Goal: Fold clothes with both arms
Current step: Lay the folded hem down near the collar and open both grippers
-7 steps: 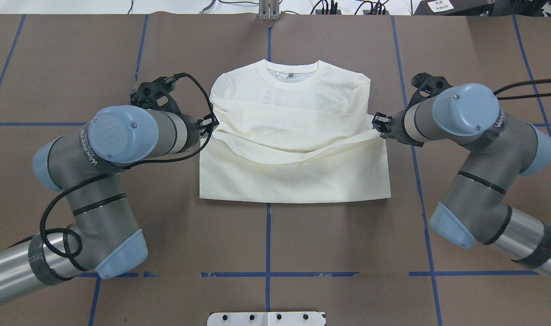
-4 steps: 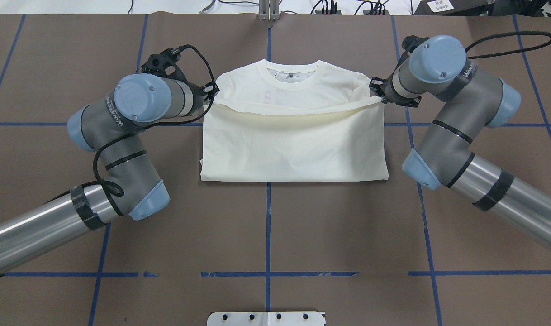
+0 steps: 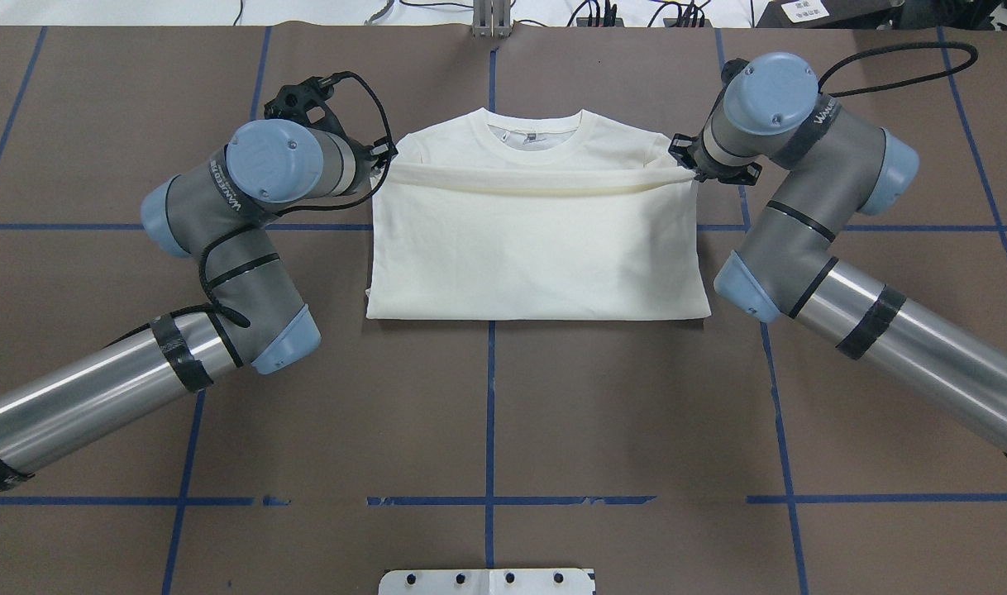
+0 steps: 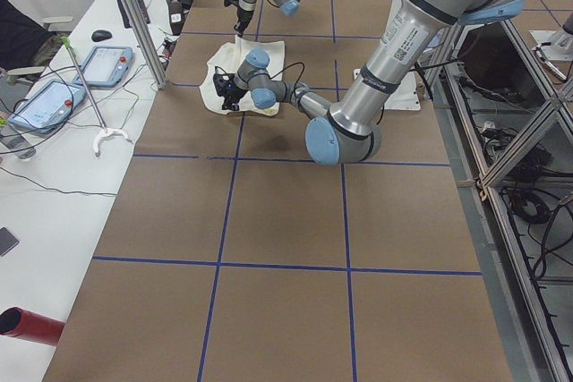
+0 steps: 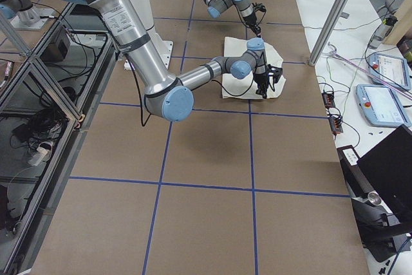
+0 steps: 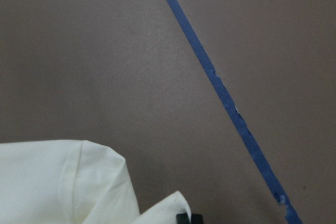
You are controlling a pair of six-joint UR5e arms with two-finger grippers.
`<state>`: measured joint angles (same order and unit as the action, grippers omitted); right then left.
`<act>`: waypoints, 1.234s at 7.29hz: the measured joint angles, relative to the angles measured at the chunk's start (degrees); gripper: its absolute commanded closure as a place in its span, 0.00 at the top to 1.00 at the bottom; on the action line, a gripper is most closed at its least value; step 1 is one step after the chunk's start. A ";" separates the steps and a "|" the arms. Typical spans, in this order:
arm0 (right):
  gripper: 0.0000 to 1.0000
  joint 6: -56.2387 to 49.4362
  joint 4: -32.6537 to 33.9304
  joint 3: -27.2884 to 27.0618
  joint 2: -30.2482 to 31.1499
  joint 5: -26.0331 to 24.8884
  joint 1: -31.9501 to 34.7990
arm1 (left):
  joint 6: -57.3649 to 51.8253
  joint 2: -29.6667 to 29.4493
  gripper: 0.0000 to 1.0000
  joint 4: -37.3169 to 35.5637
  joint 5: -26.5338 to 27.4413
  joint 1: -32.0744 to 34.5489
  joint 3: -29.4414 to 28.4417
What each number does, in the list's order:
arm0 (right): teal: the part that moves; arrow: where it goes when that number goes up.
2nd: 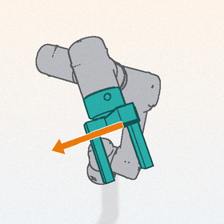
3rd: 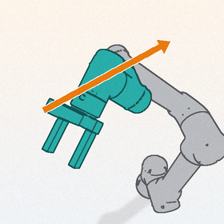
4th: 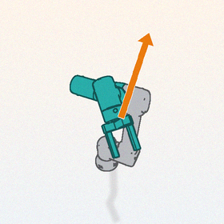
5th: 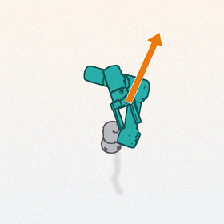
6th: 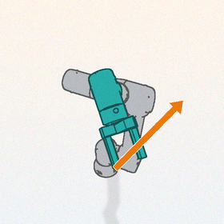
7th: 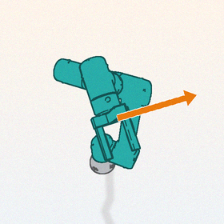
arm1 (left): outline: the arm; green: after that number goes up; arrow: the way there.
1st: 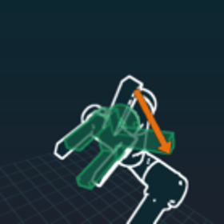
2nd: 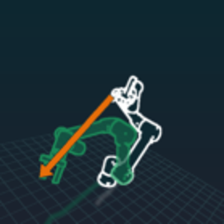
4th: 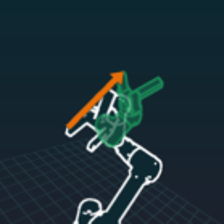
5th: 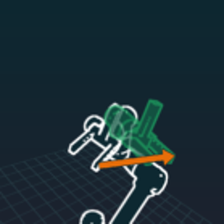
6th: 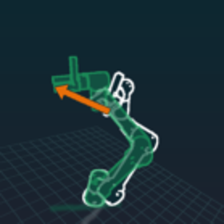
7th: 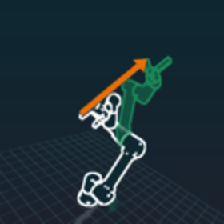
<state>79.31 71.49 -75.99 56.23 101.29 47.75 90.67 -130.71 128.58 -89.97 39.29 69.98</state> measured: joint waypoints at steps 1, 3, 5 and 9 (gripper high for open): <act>0.00 -0.08 -1.26 0.89 -0.16 -0.02 0.09 | 0.00 -0.49 0.00 0.41 -0.02 0.03 -0.50; 0.00 -0.12 -2.10 1.57 -0.58 -0.07 0.04 | -0.04 -0.78 0.06 0.62 -0.03 0.02 -1.04; 0.00 -0.12 -2.21 1.69 -0.93 -0.12 -0.01 | -0.01 -0.48 0.10 1.06 -0.03 0.00 -1.52; 0.40 -0.13 -2.33 3.83 -2.18 -0.71 -0.06 | 0.26 0.29 0.33 1.64 -0.11 0.00 -1.13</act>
<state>79.18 69.16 -72.17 54.06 100.57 47.69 90.92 -130.42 130.21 -90.08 39.29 68.84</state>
